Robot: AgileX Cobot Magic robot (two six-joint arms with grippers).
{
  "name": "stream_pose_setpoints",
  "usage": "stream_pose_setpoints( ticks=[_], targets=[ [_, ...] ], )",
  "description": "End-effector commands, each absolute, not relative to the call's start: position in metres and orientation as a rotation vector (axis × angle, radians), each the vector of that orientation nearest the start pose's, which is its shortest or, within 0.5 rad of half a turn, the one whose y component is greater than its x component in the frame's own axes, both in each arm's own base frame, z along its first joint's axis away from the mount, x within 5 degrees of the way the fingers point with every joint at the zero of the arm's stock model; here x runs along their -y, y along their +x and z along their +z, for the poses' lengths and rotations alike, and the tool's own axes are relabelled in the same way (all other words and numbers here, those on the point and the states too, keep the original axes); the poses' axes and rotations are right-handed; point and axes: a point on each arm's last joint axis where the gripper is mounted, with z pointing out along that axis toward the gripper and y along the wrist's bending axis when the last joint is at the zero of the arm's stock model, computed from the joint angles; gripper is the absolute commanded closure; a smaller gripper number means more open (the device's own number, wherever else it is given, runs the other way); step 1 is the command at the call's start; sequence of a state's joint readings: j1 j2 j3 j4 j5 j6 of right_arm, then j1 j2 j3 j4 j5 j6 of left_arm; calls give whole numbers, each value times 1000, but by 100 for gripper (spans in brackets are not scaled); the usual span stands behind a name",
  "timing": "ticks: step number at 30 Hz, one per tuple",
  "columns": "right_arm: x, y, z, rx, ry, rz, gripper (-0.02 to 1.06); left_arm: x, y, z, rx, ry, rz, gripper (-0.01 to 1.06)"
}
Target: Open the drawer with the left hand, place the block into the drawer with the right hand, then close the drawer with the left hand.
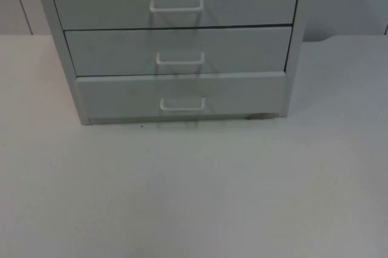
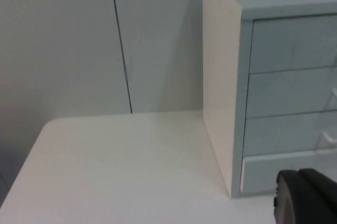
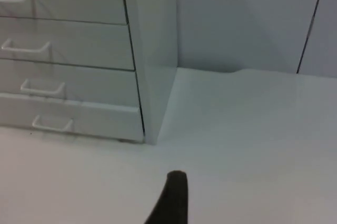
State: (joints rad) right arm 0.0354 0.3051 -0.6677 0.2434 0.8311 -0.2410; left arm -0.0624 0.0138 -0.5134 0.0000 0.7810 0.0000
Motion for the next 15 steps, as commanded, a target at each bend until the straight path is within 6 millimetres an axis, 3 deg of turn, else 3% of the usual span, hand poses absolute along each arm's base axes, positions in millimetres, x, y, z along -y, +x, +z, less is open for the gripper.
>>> stream_pose_setpoints(
  ticks=[1, 15],
  targets=[
    [-17, 34, 340, -1923, -219, 147, 29, 0, 3, 297, -1805, 54, -34, 105],
    [-4, -28, 323, -1853, -148, 7, 29, 1, -4, 293, -1911, 57, -61, 105]
  ],
)
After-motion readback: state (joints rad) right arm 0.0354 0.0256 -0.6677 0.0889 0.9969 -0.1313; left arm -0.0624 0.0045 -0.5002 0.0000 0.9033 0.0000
